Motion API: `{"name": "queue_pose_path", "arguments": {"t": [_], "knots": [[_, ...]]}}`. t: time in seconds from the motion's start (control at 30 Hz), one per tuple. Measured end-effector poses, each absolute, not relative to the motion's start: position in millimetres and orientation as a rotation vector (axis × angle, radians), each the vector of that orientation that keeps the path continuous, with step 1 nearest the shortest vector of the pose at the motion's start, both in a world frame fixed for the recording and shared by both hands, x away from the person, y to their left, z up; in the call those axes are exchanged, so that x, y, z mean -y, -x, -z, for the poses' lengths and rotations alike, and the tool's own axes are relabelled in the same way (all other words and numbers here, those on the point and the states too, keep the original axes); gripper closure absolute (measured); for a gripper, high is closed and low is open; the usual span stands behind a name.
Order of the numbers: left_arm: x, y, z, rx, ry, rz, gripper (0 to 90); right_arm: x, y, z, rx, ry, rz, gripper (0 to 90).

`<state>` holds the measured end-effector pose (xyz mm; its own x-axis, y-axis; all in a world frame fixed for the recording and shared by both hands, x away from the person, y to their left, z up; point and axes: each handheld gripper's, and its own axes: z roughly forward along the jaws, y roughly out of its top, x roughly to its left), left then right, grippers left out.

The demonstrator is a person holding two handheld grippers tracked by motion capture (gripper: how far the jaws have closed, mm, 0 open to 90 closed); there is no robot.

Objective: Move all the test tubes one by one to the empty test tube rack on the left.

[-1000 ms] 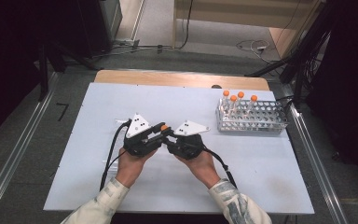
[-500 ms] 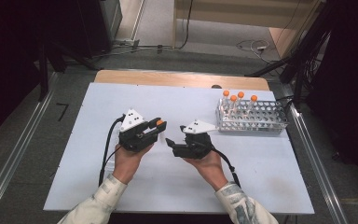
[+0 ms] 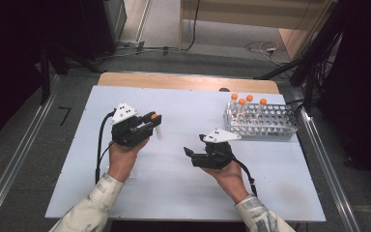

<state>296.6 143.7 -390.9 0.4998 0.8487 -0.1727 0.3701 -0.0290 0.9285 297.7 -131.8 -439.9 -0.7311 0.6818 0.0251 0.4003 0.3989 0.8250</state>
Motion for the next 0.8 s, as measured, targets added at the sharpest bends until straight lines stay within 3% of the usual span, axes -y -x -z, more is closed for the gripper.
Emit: {"name": "queue_pose_path", "arguments": {"t": [0.8], "knots": [[-195, -305, 385, -1.174, -1.573, -0.686, 70.2, 144, -300, 441, -2.314, -0.979, -1.251, 27.5]]}}
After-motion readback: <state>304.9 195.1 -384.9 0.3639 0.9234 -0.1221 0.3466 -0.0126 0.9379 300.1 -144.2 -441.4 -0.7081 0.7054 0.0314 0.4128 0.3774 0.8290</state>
